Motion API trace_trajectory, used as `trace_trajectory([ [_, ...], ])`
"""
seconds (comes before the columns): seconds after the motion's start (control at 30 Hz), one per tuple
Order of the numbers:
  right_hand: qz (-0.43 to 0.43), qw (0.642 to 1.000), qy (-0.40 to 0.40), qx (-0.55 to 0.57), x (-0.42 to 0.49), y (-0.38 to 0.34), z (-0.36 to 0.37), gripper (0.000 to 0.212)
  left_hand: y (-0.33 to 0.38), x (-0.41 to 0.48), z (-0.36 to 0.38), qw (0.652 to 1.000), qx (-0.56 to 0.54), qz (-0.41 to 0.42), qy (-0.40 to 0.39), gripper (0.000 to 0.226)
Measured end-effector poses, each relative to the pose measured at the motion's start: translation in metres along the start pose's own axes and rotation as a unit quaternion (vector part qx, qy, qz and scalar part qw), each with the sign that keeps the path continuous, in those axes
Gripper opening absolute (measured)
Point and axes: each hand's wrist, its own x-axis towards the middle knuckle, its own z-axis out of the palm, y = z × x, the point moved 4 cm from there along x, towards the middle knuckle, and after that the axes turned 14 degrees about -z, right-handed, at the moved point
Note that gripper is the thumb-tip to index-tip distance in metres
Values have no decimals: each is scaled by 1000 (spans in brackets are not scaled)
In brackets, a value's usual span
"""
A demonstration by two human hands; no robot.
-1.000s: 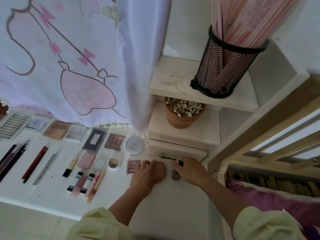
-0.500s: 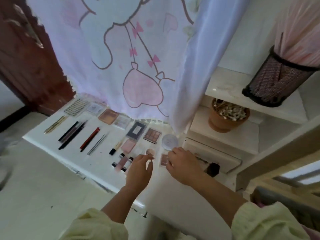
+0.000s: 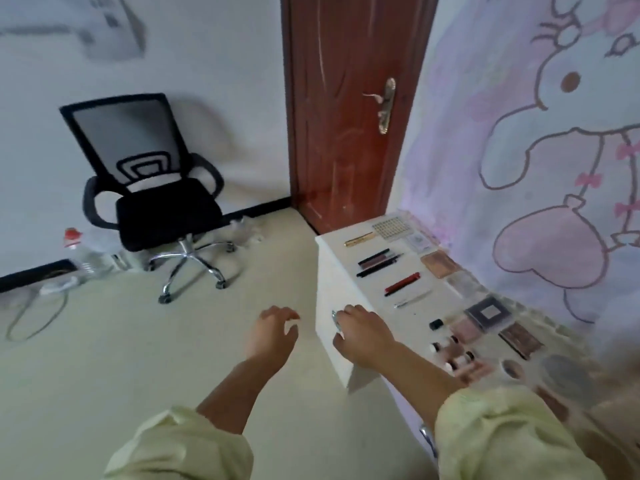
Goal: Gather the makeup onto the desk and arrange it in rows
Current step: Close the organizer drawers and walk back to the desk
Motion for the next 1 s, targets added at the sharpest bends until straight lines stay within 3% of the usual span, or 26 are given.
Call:
trace_trajectory([
  [0.33,-225,973,-50,-26,172,-242,12,29,-214,-23,-196,972,29,-188,141,30],
  [0.63,-416,902,-108,-37,284,-489,42,30,-399,-90,-326,880,-49,-386,272,29],
  [1.0,-554,822,-128,-41,429,-752,68,35,-595,-88,-477,763,-94,-535,349,32],
])
